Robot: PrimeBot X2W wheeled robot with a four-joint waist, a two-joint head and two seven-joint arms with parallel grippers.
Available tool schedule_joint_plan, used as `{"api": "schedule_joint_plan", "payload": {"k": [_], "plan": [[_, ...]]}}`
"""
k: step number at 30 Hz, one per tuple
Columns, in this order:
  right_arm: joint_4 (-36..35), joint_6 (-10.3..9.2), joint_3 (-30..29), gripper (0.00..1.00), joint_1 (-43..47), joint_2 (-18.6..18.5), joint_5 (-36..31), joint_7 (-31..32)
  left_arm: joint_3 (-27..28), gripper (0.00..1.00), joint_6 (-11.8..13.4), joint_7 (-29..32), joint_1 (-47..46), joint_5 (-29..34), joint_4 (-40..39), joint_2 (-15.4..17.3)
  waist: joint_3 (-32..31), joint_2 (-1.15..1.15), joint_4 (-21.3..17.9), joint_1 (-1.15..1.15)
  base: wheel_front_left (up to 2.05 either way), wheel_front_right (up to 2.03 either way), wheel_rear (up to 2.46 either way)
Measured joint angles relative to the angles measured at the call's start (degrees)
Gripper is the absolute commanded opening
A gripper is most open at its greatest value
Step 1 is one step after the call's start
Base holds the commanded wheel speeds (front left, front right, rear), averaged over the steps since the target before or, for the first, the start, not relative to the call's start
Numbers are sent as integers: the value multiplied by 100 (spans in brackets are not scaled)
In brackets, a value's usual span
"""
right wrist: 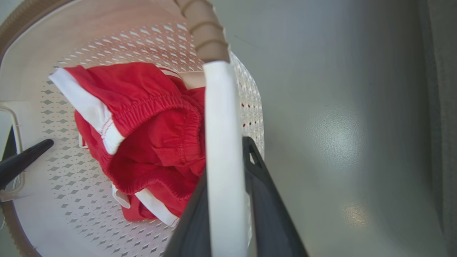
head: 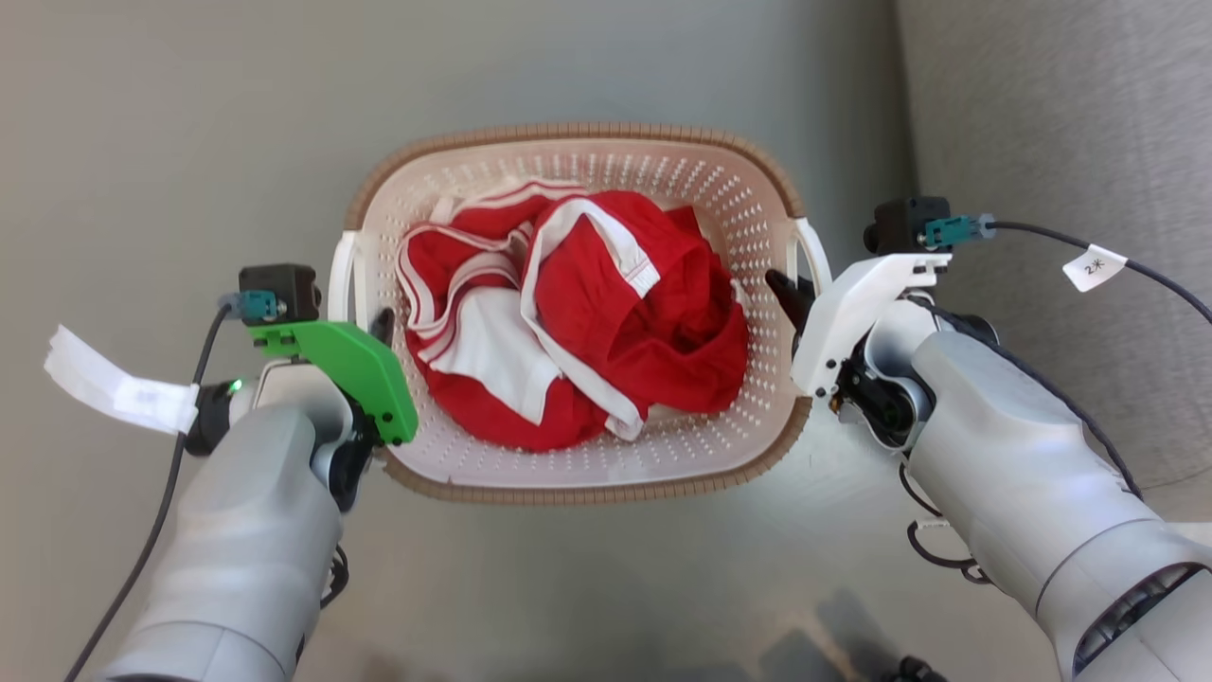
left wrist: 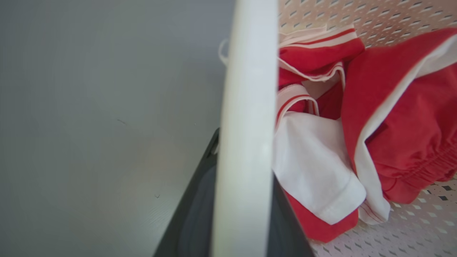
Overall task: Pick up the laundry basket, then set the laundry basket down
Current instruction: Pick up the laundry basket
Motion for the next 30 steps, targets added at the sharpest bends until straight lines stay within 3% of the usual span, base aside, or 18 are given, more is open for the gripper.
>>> {"api": "schedule_joint_plan", "payload": {"k": [30], "plan": [[113, -11, 795, 0, 1499, 1, 703, 1224, -654, 0, 0, 870, 1661, -817, 37, 8, -2572, 0, -217, 0, 0, 0, 0]]}}
